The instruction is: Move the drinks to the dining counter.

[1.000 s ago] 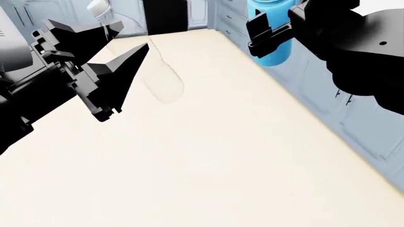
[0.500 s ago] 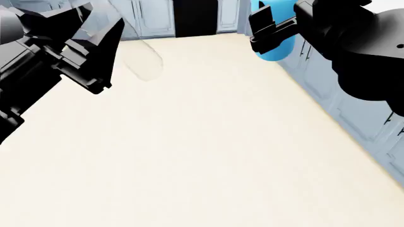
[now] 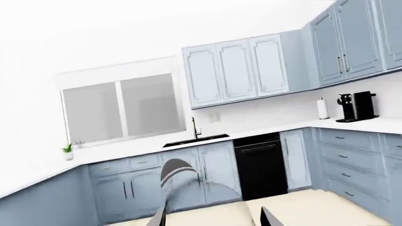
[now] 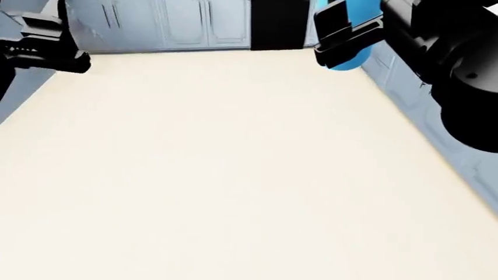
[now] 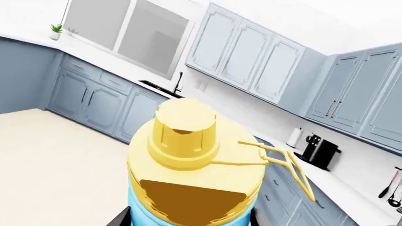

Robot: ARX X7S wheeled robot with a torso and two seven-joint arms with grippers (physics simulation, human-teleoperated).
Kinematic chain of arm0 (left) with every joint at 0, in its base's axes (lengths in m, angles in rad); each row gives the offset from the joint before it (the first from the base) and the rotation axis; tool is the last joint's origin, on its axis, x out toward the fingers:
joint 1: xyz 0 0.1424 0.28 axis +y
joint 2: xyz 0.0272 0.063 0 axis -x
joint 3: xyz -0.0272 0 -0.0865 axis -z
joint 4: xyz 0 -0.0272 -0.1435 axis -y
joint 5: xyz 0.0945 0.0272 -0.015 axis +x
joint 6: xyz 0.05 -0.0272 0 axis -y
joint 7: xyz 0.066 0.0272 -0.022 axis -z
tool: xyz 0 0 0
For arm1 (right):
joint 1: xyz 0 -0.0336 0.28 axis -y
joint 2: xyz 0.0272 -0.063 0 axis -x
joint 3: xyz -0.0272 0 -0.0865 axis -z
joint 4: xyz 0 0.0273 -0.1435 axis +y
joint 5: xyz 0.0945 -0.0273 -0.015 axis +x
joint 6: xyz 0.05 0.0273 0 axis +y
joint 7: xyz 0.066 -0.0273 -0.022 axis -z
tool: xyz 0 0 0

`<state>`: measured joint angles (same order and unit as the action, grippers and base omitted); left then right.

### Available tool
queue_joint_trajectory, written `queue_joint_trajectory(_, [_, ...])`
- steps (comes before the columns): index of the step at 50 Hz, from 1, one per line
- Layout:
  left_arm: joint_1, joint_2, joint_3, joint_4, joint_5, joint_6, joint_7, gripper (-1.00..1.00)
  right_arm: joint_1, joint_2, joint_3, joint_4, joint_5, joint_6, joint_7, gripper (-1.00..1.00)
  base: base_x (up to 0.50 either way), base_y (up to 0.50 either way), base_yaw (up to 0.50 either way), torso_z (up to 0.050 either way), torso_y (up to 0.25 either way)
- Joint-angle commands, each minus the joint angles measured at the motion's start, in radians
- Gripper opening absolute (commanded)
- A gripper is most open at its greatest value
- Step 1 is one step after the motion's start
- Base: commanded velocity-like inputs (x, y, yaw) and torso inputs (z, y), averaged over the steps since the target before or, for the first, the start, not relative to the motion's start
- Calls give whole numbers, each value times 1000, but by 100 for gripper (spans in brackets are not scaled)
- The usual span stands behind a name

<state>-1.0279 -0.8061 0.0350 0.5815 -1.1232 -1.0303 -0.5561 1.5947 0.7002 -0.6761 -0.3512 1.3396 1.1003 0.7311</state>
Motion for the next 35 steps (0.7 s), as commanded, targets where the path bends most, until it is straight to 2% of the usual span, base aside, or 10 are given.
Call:
queue_joint_trajectory(1, [-104,-45,85,62,65,-113,-161,-100,19,10,22,-30,13,29,22,-100,36,499,387,0,0])
queue_joint_trajectory(7, [-150,-68,215,83,173,-124,-125,-100,19,2,12,-26,5,28,13,-100,28,499,389,0,2])
queue_joint_trajectory(11, [-156,-66,247,79,193,-118,-107,-100,10,0,4,-23,-4,23,7,-100,16,500,389,3,3])
queue_joint_trajectory(35, [-112,-67,267,48,221,-57,-72,-100,-6,-5,-12,-9,-30,3,-14,-100,-18,499,390,0,2])
